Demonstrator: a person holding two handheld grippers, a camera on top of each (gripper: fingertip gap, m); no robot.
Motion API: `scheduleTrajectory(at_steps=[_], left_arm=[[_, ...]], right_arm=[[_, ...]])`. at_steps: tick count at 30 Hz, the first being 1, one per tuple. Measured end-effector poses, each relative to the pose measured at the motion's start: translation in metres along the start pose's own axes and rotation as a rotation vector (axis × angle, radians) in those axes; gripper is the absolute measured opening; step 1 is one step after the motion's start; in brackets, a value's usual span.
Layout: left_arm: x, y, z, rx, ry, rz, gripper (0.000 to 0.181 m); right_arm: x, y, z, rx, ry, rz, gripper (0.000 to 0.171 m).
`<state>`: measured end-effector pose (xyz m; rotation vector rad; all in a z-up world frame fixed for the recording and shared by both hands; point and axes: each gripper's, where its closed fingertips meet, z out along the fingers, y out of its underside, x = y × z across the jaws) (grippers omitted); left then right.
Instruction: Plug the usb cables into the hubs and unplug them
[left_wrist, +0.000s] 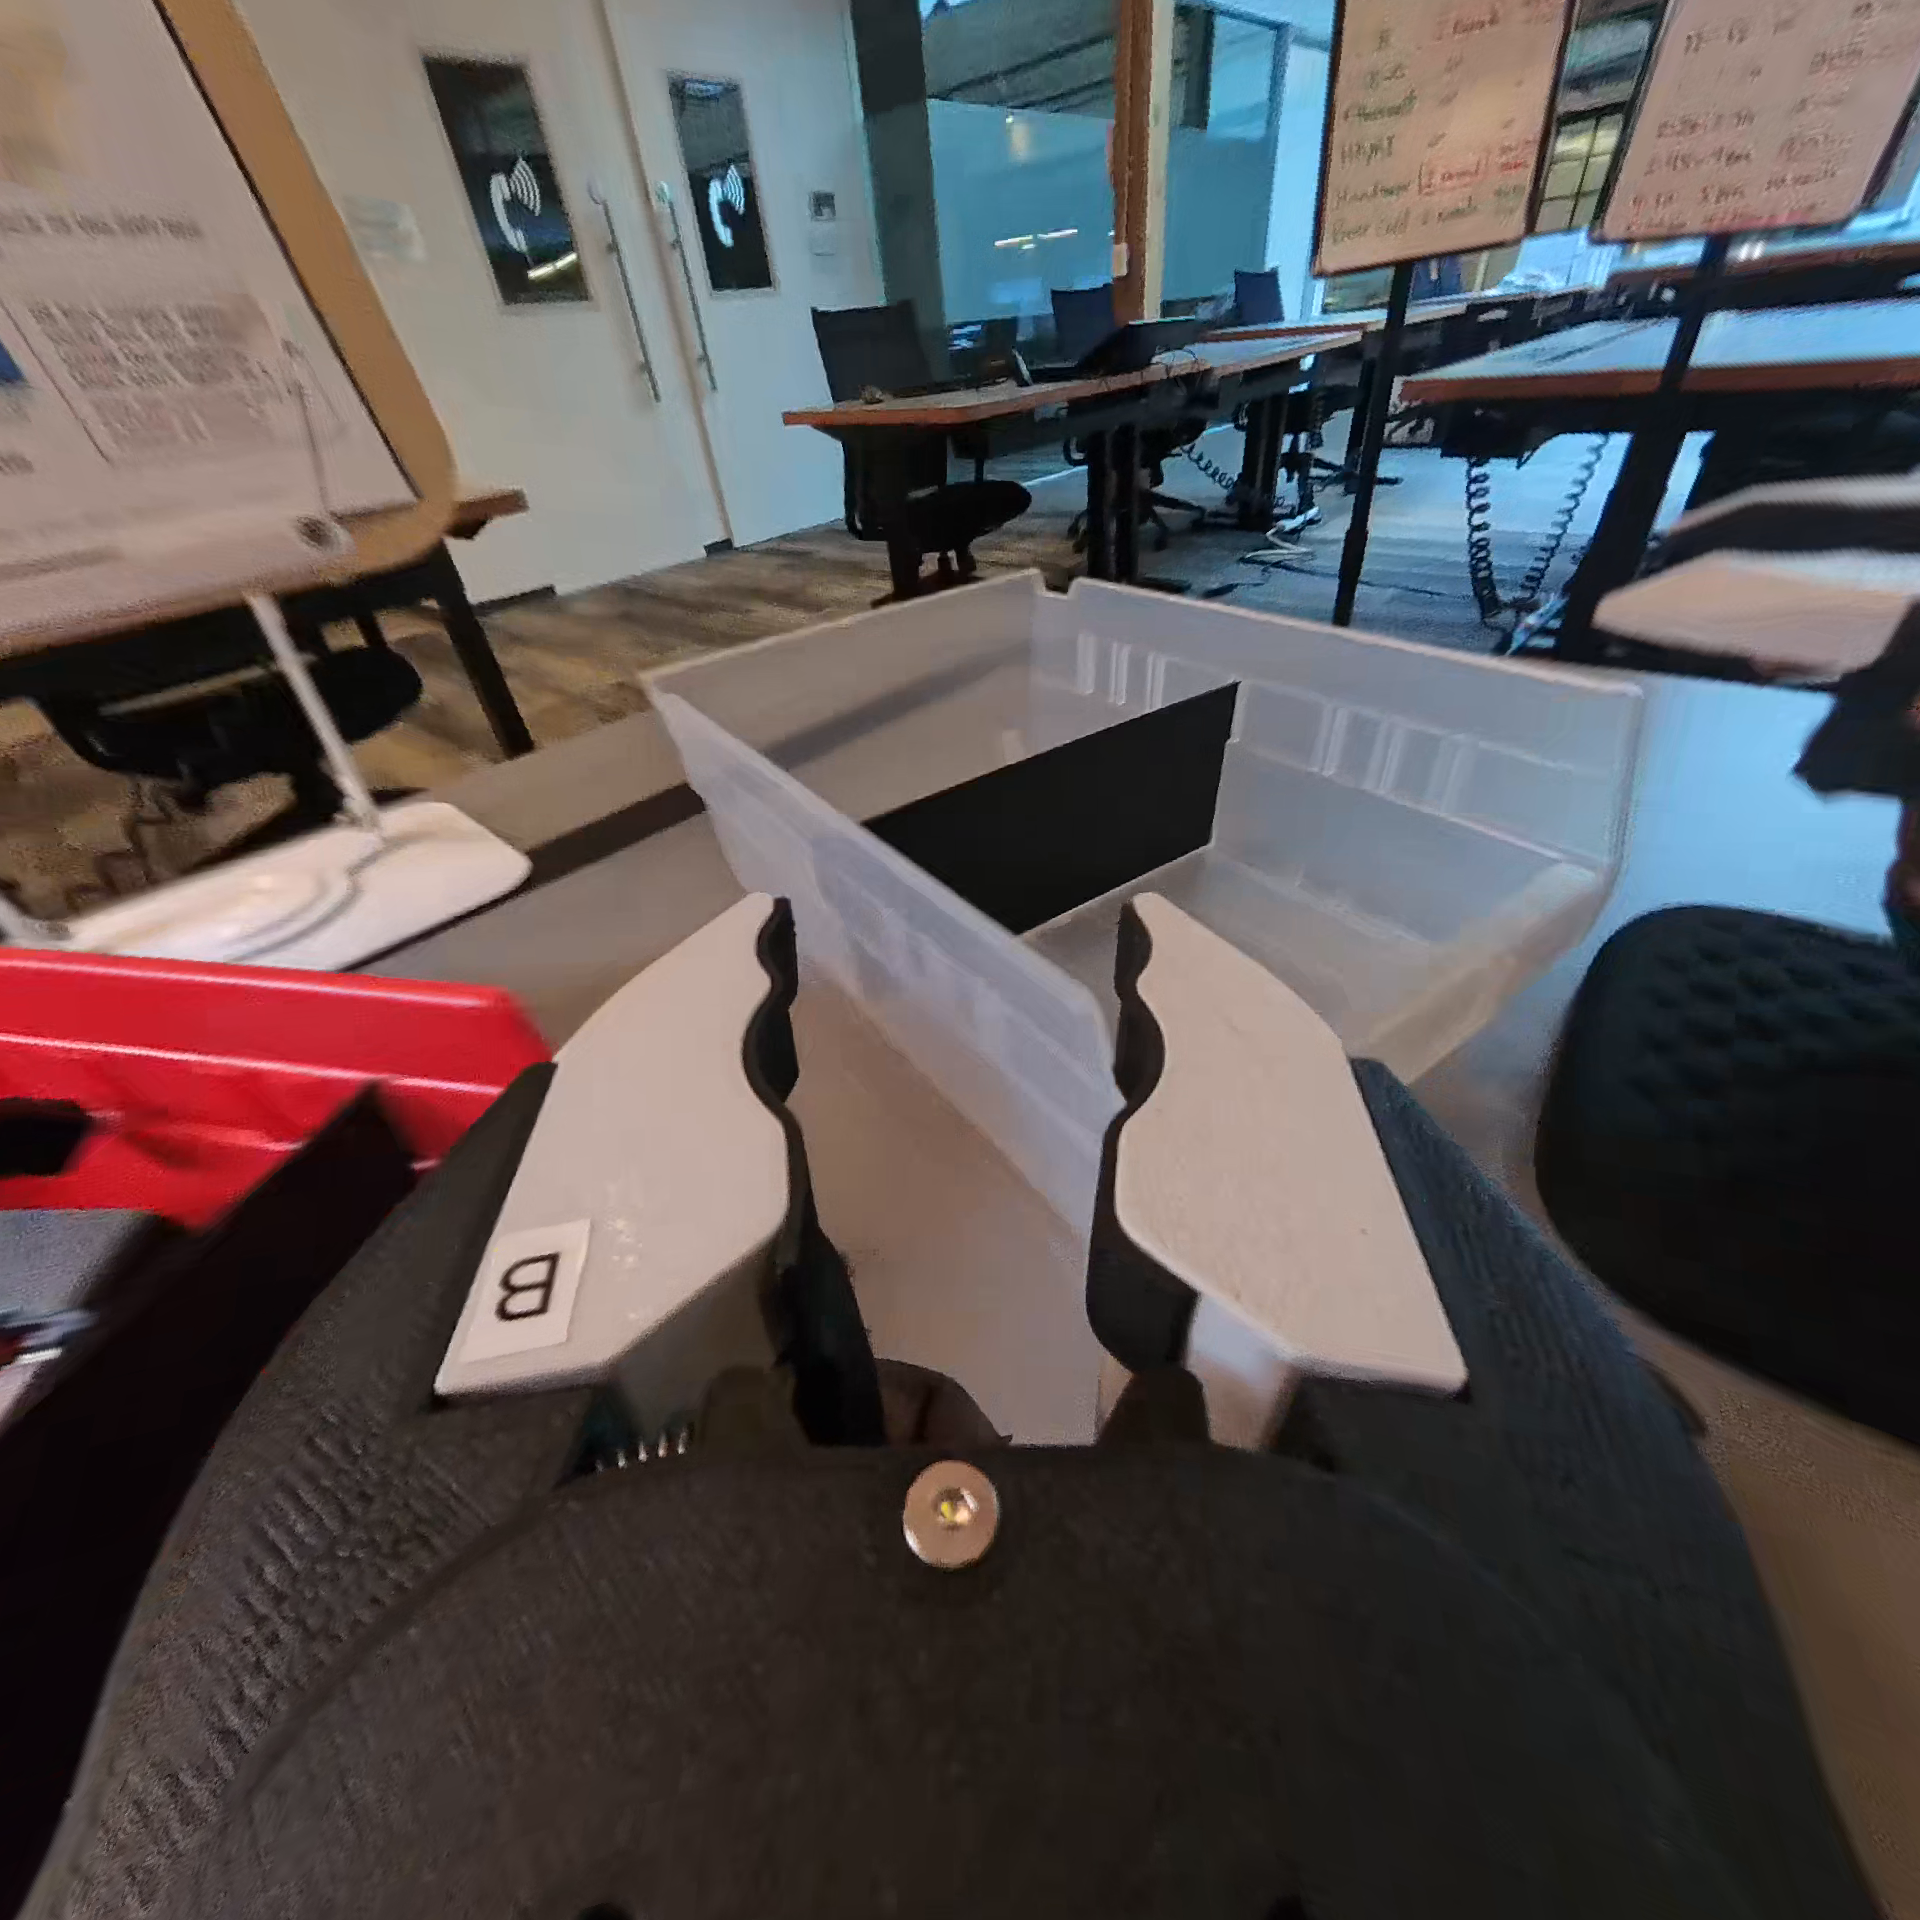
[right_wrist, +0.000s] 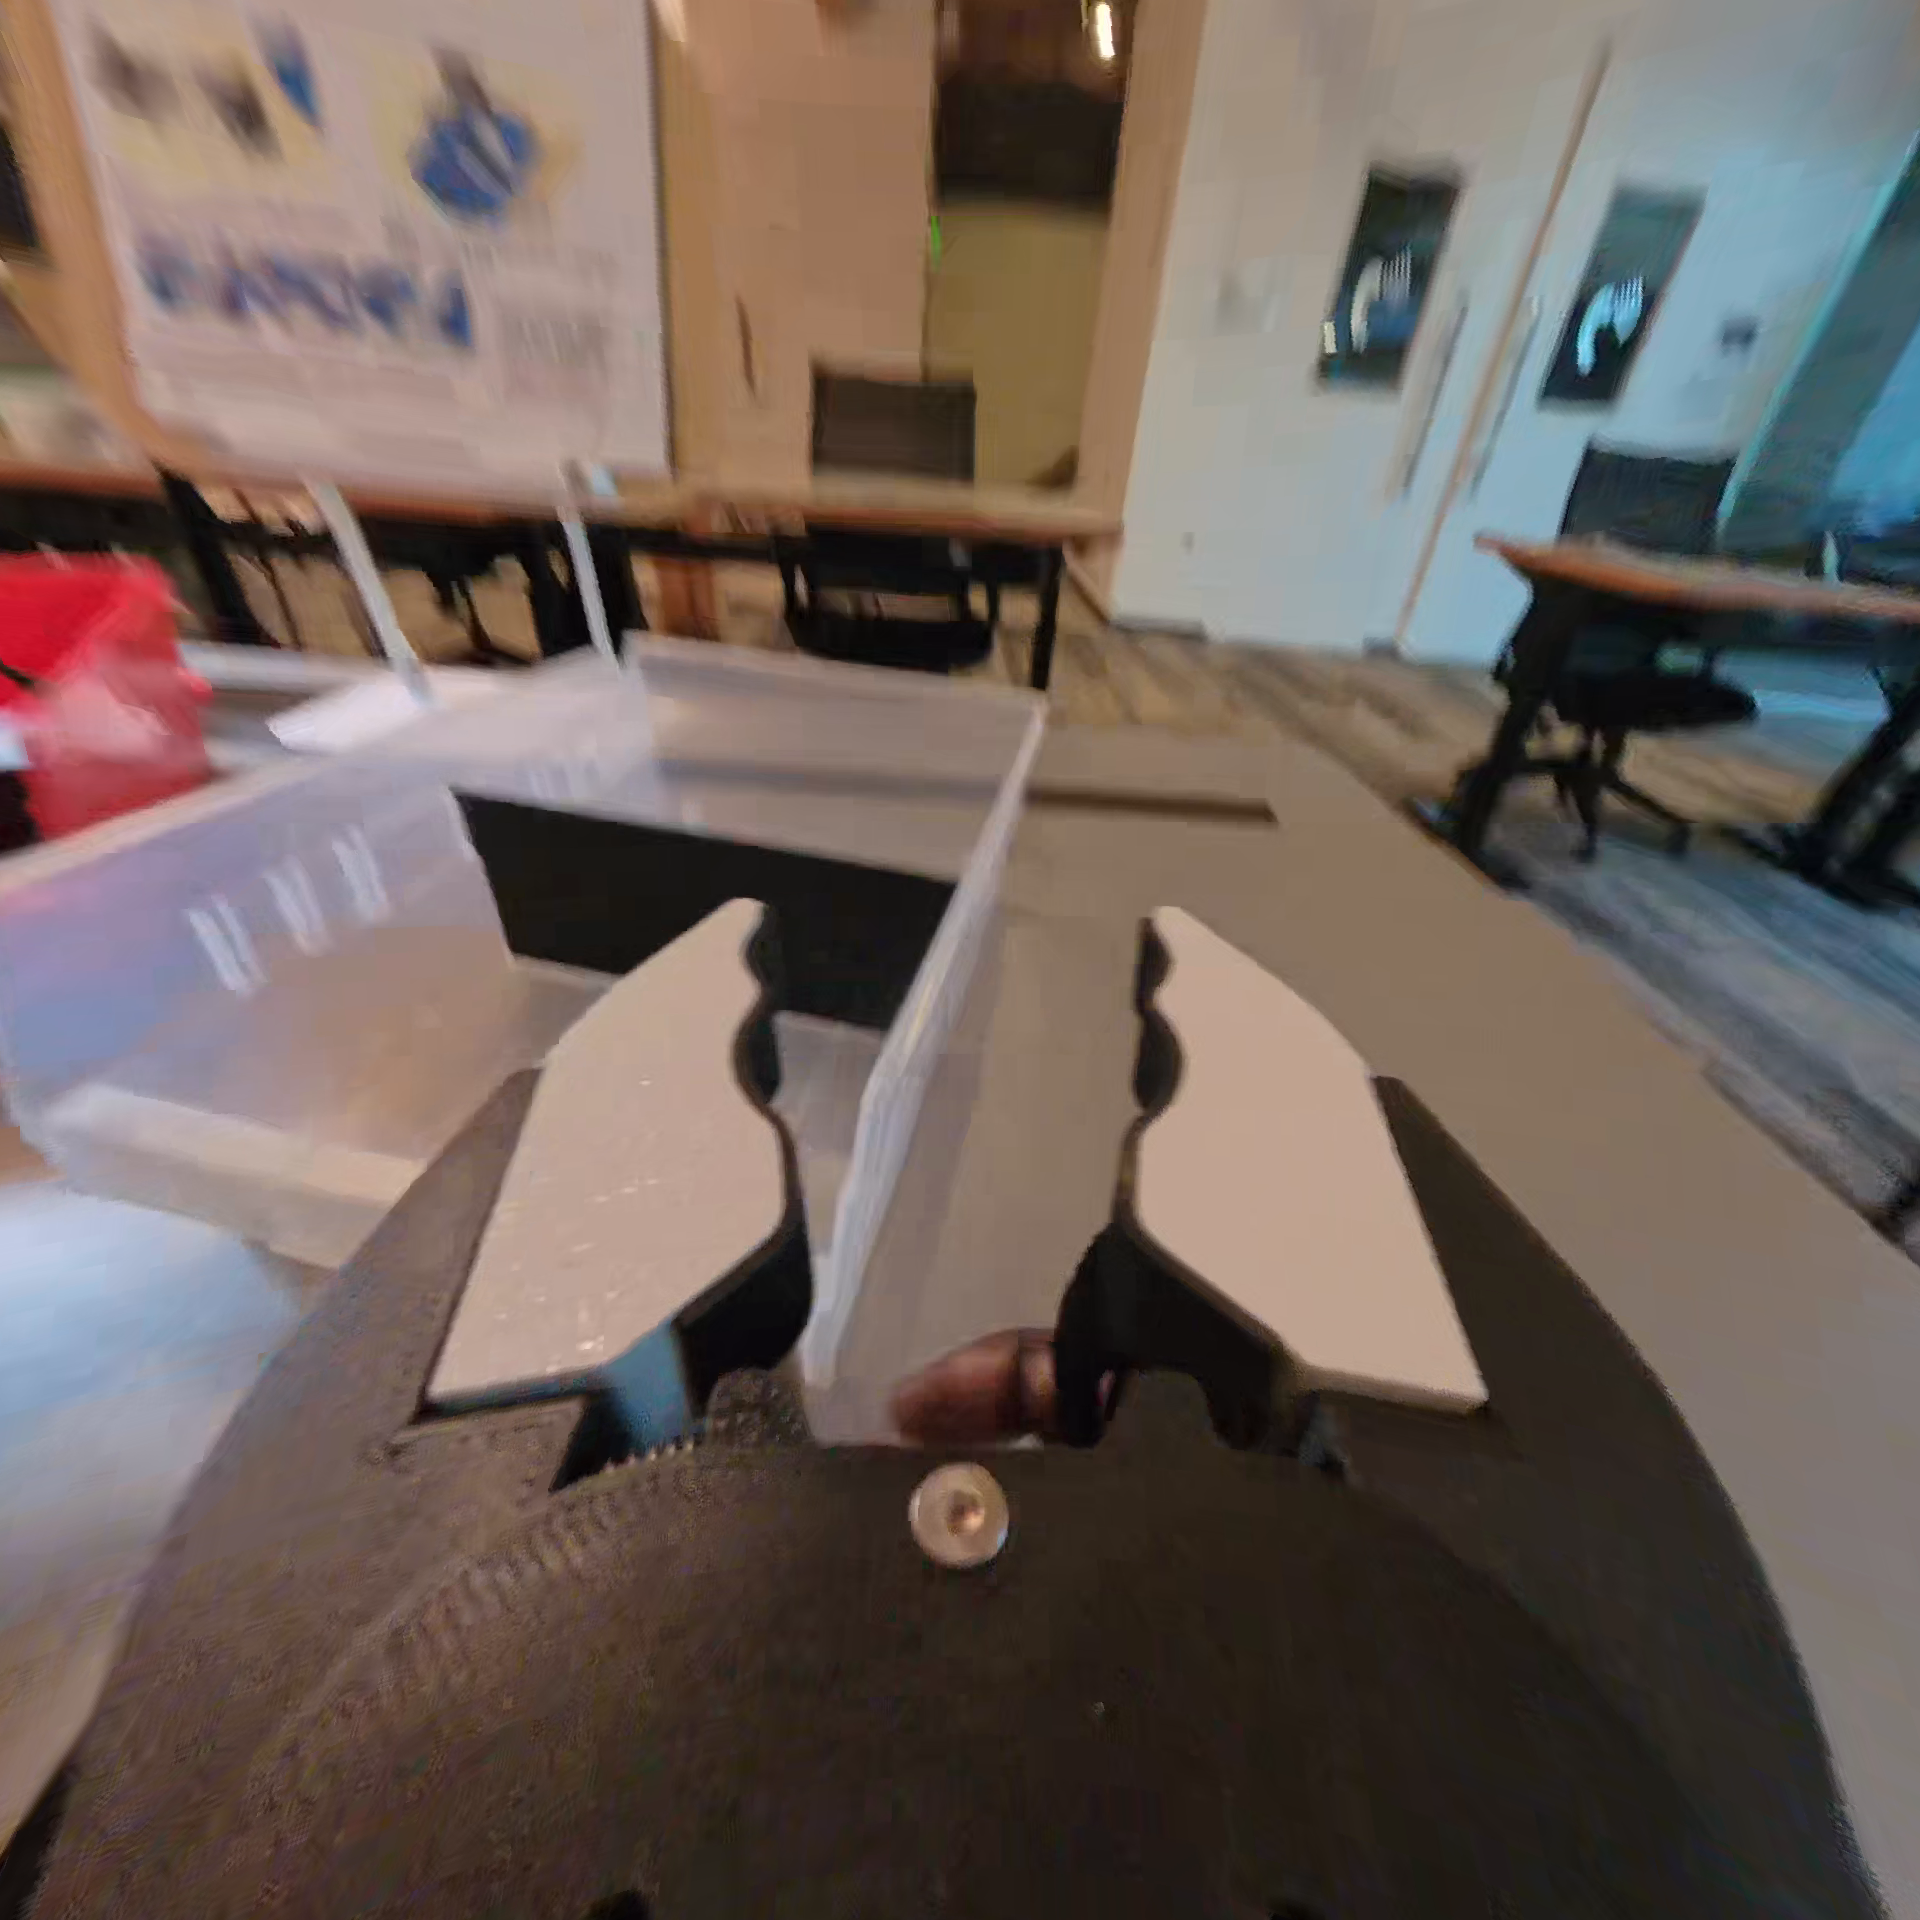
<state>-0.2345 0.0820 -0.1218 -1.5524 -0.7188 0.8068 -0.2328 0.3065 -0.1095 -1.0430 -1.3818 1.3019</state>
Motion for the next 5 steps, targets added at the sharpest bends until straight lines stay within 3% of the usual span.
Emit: scheduleTrajectory(at_steps=[2, 5], left_arm=[[-0.014, -0.001, -0.023, -0.069, 0.015, 0.056, 0.059], [-0.035, 0.026, -0.049, -0.329, 0.073, 0.101, 0.062]], right_arm=[[-0.01, -0.018, -0.009, 0.075, -0.076, 0.022, 0.077], [-0.058, -0.01, -0.015, -0.156, -0.327, 0.005, 0.062]])
